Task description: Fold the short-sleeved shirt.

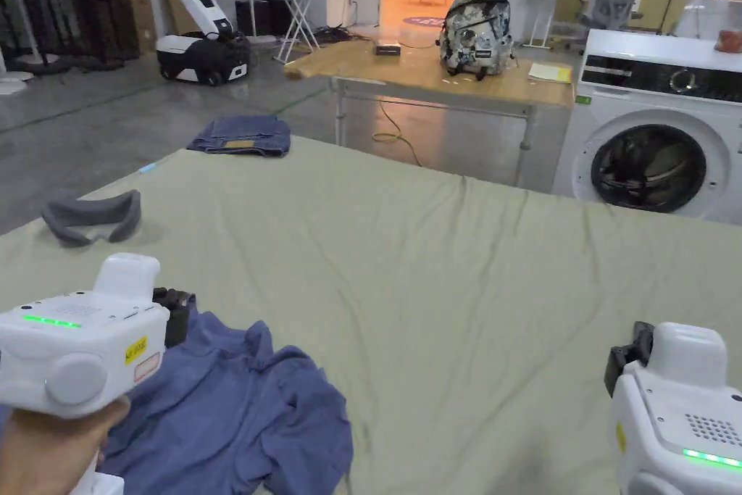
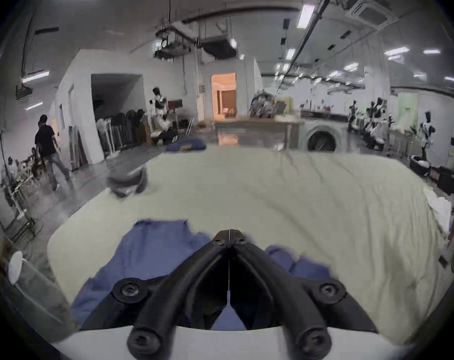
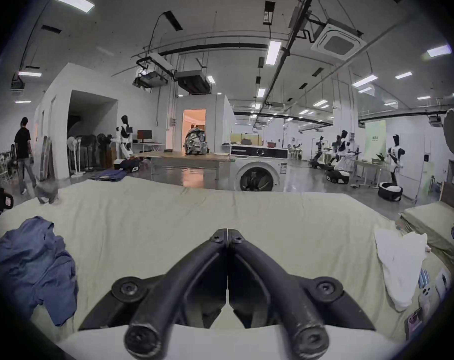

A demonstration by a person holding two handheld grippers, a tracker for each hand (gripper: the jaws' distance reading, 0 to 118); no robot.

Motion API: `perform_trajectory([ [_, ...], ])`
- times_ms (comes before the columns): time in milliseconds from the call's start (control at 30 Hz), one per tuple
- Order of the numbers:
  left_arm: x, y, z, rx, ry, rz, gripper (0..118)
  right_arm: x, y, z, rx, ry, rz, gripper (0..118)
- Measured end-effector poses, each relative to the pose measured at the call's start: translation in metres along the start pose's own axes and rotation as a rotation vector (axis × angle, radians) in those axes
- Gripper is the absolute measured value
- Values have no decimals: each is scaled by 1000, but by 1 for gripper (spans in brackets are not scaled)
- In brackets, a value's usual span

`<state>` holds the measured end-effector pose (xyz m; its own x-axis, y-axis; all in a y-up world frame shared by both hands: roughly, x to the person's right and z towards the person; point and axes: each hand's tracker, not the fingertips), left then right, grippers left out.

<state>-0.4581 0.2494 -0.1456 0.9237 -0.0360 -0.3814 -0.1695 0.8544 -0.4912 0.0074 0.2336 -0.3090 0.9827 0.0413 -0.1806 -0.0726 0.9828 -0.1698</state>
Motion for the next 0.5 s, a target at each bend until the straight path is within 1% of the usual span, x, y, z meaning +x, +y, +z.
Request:
perform_trajectory([
  [133,-42,-19,-19,-194,-8,64,0,-11,-8,-4,-29,29,8,0],
  [167,-57,-31,-31,-203,8,88,0,-13,-9,-5,-36,33,7,0],
  [233,-73,-43,-48,-290,-33,122,0,-15,-13,-6,-54,39,7,0],
  [267,-76,-47,-55,-326,-26,132,0,-16,-14,-7,-64,39,9,0],
  [300,-72,-49,-56,-357,-27,123,9,-17,-16,-8,-76,41,10,0],
  [333,-73,-53,-62,-348,-28,116,25,-17,-17,-9,-87,42,13,0],
  [367,-73,-58,-67,-355,-31,114,60,-17,-18,-9,-96,39,16,0],
  [400,-73,-62,-73,-368,-23,111,65,-17,-19,-8,-105,37,21,0],
  [467,-70,-69,-87,-408,1,130,67,-15,-22,-8,-113,35,23,0],
  [500,-72,-72,-94,-429,-23,141,67,-13,-23,-8,-119,33,24,0],
])
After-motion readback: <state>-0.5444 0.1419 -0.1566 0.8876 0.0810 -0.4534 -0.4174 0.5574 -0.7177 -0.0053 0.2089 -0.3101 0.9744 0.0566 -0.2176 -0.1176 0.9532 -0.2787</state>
